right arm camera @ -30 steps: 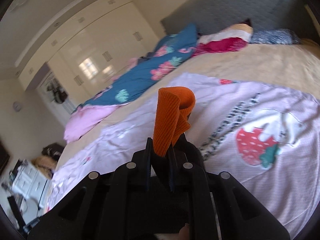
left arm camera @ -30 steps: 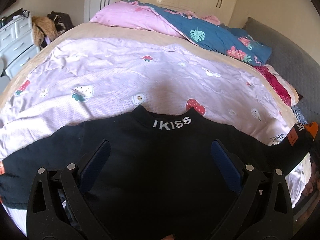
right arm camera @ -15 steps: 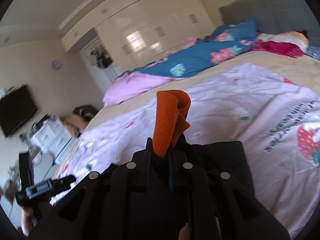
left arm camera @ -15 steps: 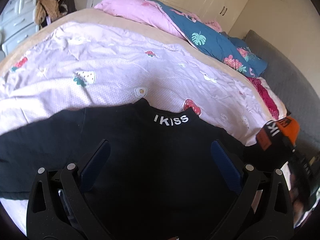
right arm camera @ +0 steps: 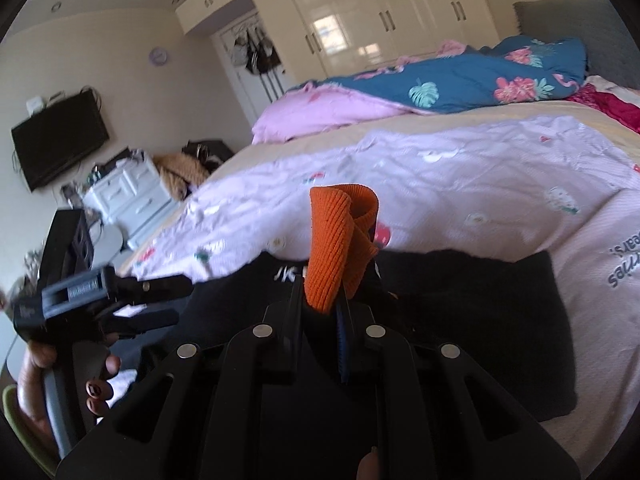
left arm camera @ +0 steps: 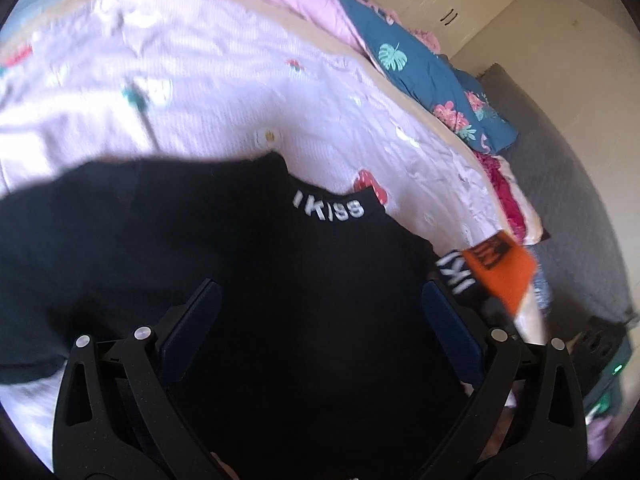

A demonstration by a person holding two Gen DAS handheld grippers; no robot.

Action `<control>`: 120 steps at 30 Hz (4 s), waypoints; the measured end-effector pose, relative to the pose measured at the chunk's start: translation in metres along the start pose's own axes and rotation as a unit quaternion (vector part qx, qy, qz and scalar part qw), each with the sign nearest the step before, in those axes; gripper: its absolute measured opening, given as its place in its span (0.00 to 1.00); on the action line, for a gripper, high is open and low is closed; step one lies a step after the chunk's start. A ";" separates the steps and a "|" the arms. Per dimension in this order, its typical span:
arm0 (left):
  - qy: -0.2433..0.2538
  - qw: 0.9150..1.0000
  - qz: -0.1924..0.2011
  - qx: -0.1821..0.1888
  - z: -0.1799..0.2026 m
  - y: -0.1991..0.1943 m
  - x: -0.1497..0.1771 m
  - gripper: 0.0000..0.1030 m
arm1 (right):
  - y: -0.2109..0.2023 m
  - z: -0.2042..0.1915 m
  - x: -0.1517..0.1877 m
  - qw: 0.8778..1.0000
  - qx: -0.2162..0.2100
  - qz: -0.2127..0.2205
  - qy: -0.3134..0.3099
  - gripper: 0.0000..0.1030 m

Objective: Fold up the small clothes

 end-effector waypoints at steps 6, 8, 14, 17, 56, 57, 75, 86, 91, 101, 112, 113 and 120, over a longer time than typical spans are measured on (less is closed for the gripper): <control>-0.008 1.000 -0.027 0.008 -0.002 0.015 0.012 0.92 | 0.019 -0.014 0.029 0.998 -0.022 -0.062 -0.014 0.19; -0.010 0.999 -0.036 0.016 0.000 0.019 0.016 0.92 | 0.019 -0.018 0.033 0.997 -0.032 -0.071 -0.013 0.19; -0.002 0.998 -0.056 0.014 0.002 0.031 0.030 0.91 | 0.011 -0.013 0.025 0.997 -0.032 -0.065 -0.013 0.20; 0.004 0.997 -0.072 0.022 0.009 0.039 0.042 0.87 | 0.008 0.004 0.022 0.998 -0.008 -0.063 0.001 0.23; 0.089 0.987 0.098 0.086 0.073 -0.061 0.001 0.05 | -0.040 0.122 -0.024 0.985 0.144 0.029 0.094 0.29; 0.088 0.988 0.099 0.084 0.074 -0.059 0.001 0.05 | -0.039 0.121 -0.023 0.985 0.143 0.028 0.093 0.29; 0.045 0.997 0.060 -0.008 -0.004 -0.039 0.007 0.05 | -0.019 0.088 -0.010 0.993 0.110 -0.006 0.048 0.29; 0.071 0.993 0.069 -0.067 -0.020 -0.045 0.008 0.11 | 0.007 0.042 0.018 0.993 0.079 -0.068 -0.049 0.29; 0.097 0.985 0.094 -0.103 -0.023 -0.054 0.005 0.16 | 0.016 0.027 0.032 0.990 0.069 -0.091 -0.081 0.30; 0.138 0.982 0.022 -0.129 -0.024 -0.015 0.041 0.30 | 0.021 0.019 0.048 0.986 0.067 -0.117 -0.099 0.35; 0.114 0.981 -0.007 -0.158 -0.054 -0.004 0.062 0.31 | 0.032 0.052 0.074 0.972 0.123 -0.187 -0.074 0.46; 0.114 0.981 -0.005 -0.158 -0.053 -0.005 0.062 0.31 | 0.032 0.053 0.075 0.972 0.122 -0.187 -0.070 0.46; 0.100 0.984 0.009 -0.147 -0.051 -0.021 0.059 0.37 | 0.019 0.037 0.064 0.981 0.094 -0.152 -0.071 0.65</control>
Point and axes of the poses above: each gripper's, at about its wrist camera, not at the fingertips, and y roughly the way its jaws point, z to its right, x to its underside, the point moved 6 cm from there along y, roughly the way its jaws point, and after that the axes turned 11 degrees about z, right-handed, at the moved point
